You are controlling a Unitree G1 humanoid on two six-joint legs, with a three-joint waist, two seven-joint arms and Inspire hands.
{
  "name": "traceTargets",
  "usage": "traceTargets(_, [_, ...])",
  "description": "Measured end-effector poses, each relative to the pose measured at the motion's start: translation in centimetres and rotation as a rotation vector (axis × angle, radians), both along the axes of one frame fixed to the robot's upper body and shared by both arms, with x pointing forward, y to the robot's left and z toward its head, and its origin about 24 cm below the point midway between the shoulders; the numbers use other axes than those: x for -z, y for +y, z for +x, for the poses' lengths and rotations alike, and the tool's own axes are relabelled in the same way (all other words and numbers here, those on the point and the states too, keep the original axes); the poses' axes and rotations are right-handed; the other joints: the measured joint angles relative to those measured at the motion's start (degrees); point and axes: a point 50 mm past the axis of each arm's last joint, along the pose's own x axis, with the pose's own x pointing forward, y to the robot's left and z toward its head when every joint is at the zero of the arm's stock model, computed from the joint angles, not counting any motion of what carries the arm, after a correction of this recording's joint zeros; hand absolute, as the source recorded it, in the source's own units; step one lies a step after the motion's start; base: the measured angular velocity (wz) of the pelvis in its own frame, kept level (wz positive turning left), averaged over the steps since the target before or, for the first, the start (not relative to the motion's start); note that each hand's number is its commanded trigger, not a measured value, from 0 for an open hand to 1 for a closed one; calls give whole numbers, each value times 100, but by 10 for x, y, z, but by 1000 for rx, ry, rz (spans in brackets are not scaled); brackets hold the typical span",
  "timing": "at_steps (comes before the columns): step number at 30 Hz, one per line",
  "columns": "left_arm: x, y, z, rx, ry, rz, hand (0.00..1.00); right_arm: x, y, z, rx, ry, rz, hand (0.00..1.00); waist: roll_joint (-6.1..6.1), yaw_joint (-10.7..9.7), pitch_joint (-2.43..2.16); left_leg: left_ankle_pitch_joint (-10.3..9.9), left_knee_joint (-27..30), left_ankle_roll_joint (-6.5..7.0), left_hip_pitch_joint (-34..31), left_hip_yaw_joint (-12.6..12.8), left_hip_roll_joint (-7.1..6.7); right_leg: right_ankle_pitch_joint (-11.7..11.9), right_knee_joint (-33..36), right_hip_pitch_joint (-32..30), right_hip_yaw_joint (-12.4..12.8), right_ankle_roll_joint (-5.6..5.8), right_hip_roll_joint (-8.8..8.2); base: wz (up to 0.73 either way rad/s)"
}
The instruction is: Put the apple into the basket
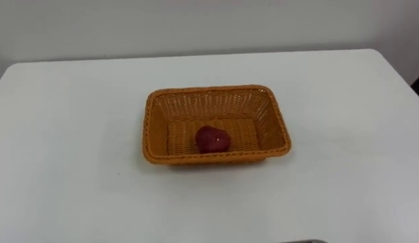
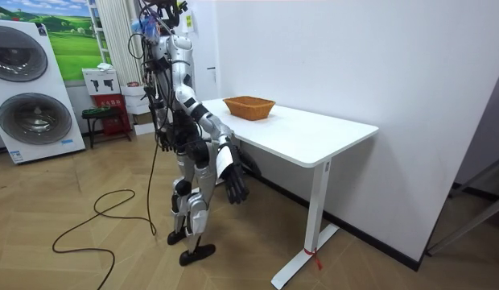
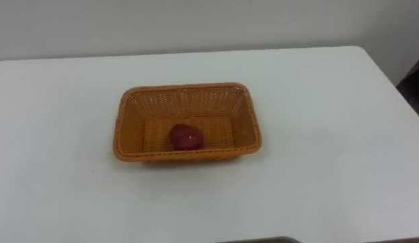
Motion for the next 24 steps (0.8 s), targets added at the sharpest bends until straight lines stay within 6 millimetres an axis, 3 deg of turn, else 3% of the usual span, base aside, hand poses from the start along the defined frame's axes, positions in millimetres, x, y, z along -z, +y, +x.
traceTargets(7, [2, -4, -2, 15, 33, -41, 0, 30, 33, -11, -283, 129, 314, 0, 22, 217, 21, 0, 16, 0, 19, -1, 1, 3, -10, 5, -15, -3, 3, 2])
traceTargets(13, [5, -11, -4, 19, 54, -85, 0, 43, 53, -20, -397, 95, 550, 0, 91, 274, 54, -10, 14, 7, -26, -32, 0, 3, -18, 6, -114, -3, -13, 1])
traceTargets(19, [9, -23, -10, 5, 89, -130, 0, 49, 67, -35, -527, 179, 704, 0, 160, 288, 55, -10, 13, 8, -7, -77, -6, 1, -17, 40, -171, 0, -20, 4])
traceTargets(24, [11, -30, -14, 1, 108, -166, 0, 50, 71, -35, -655, 254, 734, 0, 171, 301, 52, -10, 10, 8, -6, -68, -3, -1, -15, 48, -164, 0, -22, 0])
